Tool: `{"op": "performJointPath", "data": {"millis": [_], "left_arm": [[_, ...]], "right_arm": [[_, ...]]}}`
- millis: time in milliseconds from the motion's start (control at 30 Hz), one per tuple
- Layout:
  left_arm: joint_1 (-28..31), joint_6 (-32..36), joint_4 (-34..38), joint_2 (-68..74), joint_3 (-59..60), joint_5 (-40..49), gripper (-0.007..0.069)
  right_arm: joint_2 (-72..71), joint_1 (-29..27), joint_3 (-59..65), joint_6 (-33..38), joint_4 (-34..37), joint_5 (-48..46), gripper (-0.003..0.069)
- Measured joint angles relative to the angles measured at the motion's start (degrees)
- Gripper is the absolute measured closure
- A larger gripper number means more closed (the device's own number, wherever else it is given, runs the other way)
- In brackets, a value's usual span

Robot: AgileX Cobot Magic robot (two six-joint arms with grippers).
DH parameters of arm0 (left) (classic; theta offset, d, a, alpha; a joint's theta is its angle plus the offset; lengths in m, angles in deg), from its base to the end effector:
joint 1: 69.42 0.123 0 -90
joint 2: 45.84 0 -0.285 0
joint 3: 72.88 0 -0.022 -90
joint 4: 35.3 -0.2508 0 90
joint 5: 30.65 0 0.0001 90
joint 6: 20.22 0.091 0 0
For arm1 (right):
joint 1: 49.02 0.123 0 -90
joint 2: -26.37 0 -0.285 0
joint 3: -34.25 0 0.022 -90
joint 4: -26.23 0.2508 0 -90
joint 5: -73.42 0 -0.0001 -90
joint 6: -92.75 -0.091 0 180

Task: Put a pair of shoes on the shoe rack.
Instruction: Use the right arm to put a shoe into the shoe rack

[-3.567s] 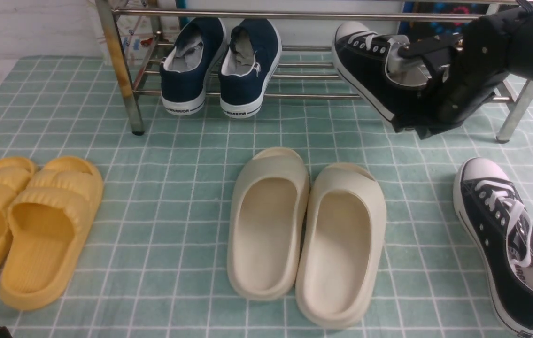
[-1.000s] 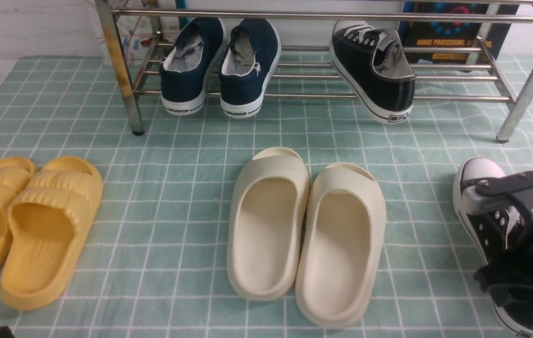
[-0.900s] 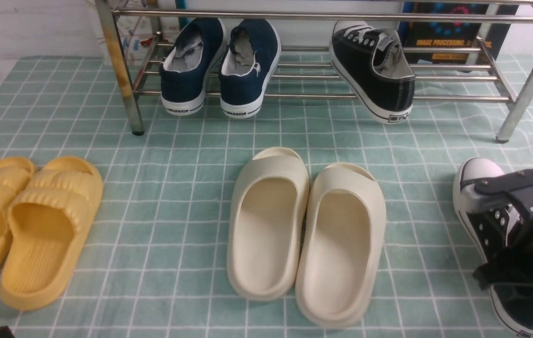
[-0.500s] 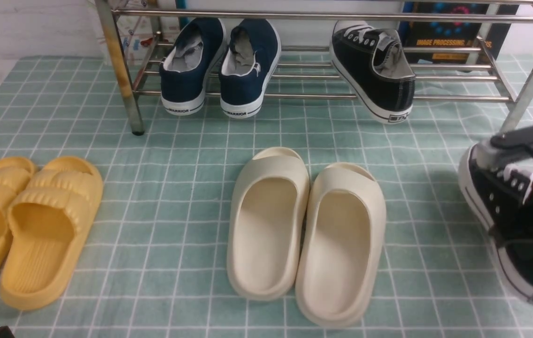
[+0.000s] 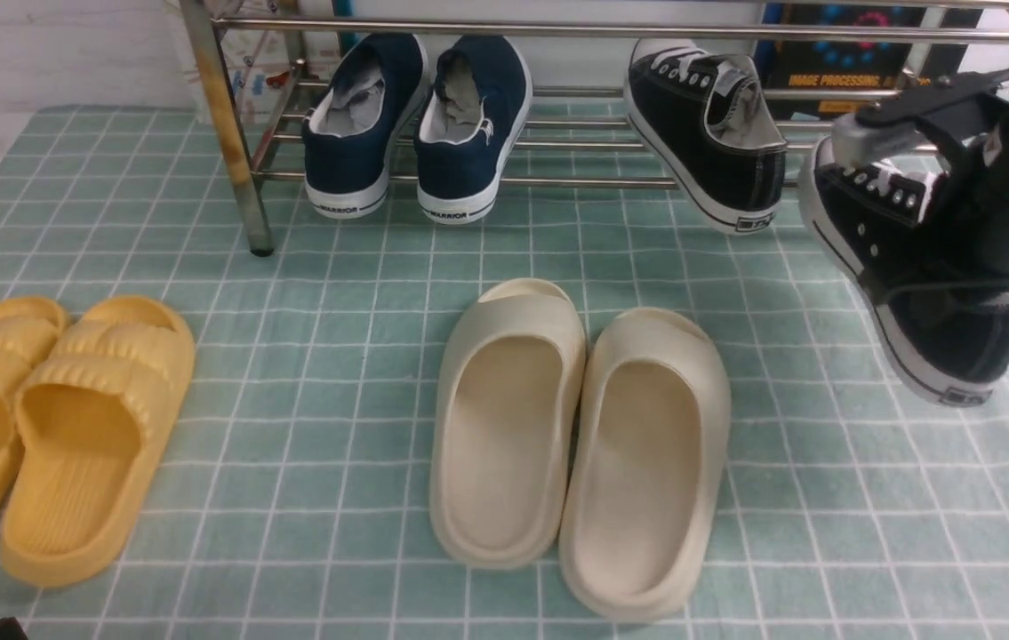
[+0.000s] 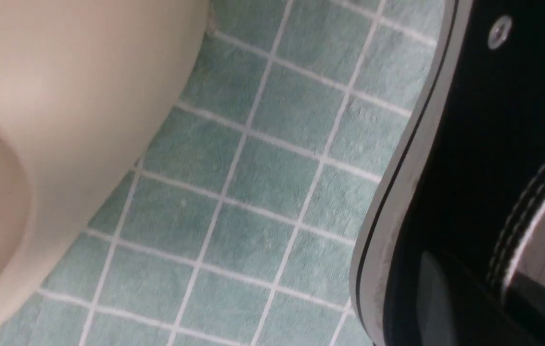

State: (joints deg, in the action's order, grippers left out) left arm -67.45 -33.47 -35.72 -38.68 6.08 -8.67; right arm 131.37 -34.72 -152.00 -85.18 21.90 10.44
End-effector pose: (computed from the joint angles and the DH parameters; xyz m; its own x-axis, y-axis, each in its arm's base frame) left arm 0.0524 0.0021 0.1691 -0.2945 -0.2328 -0.9269 -0.1052 0.9719 -0.2107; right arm 0.3440 0.0814 0.2957 -0.9016 -0.3024 -0.3093 -0.2902 0.9531 -0.0859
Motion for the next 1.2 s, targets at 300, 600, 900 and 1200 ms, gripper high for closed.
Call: {"op": "performJointPath", "data": {"millis": [300,600,900,1200], "left_arm": [[0.0,0.0,0.0,0.0,0.0,0.0,0.0386],[0.0,0.0,0.0,0.0,0.0,0.0,0.0386],[0.0,0.0,0.0,0.0,0.0,0.0,0.0386],[0.0,0.0,0.0,0.0,0.0,0.0,0.0386]], "right_arm": [[12.1,0.0,-16.3,2.3,-5.5,-1.3,0.0642],[24.4,0.0,-32.9,8.4,-4.7,-2.6,0.0642],[28.6,-0.1,-41.9,11.6,-0.4,-5.8,0.0642],[29.1,-0.1,-43.6,13.7,5.5,-6.3,0.0642]]}}
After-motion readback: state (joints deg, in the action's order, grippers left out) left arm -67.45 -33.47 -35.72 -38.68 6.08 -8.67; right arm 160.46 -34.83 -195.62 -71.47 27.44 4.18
